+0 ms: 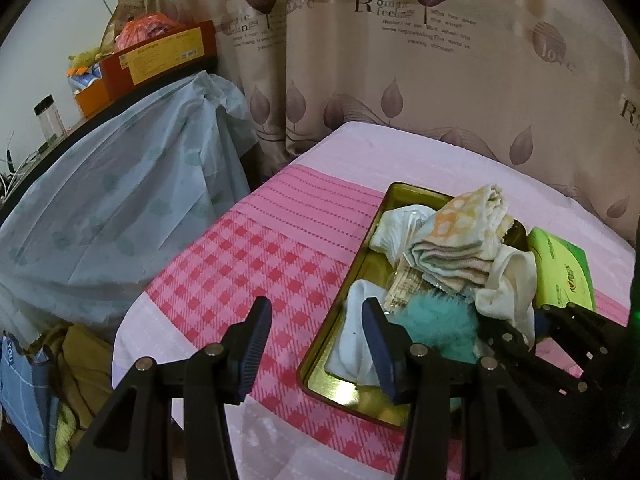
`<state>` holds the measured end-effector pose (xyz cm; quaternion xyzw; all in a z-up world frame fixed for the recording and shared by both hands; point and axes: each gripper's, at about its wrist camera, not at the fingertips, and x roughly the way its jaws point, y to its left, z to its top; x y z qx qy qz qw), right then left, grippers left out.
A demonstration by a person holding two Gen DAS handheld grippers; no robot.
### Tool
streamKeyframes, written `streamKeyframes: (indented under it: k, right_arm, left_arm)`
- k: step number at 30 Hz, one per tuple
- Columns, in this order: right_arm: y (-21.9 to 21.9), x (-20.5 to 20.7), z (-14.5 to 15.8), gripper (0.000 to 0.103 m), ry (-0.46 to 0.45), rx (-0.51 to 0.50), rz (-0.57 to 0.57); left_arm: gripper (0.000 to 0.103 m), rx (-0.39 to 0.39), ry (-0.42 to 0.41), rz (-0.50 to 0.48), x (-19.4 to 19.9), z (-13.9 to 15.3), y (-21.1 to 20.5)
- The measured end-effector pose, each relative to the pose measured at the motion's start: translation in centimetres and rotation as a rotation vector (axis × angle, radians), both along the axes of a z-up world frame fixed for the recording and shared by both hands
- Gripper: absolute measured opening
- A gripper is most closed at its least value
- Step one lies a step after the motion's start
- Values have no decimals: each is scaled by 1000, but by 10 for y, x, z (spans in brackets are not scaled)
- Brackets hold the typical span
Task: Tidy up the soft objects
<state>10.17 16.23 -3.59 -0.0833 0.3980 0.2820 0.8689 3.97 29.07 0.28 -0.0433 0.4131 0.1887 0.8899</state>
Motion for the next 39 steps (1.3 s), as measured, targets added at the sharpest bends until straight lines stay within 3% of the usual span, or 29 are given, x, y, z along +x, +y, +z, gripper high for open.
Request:
streamKeyframes:
  k: [5, 7, 16, 24, 30, 39]
  right_arm:
    - [-7, -8, 9, 44, -13, 15, -1]
    - [-10, -12, 13, 61, -27, 17, -8]
    - [-24, -34, 34, 87, -95, 15, -36]
    - [-50, -61, 43, 99, -101, 29, -97]
    - [-62, -78, 35, 101, -80, 17, -174]
    - [-60, -86, 29, 101, -94, -46, -198]
  left_arm:
    - [48, 18, -18, -21, -1, 4, -7]
    - [48, 23, -19, -28, -1, 4, -9]
    - [48, 25, -15, -39, 0, 4, -13]
    - [48, 44, -19, -51, -1, 5, -21]
    - [48, 67, -17, -70, -2, 5, -31]
    - [48, 73, -27, -114, -5, 7, -41]
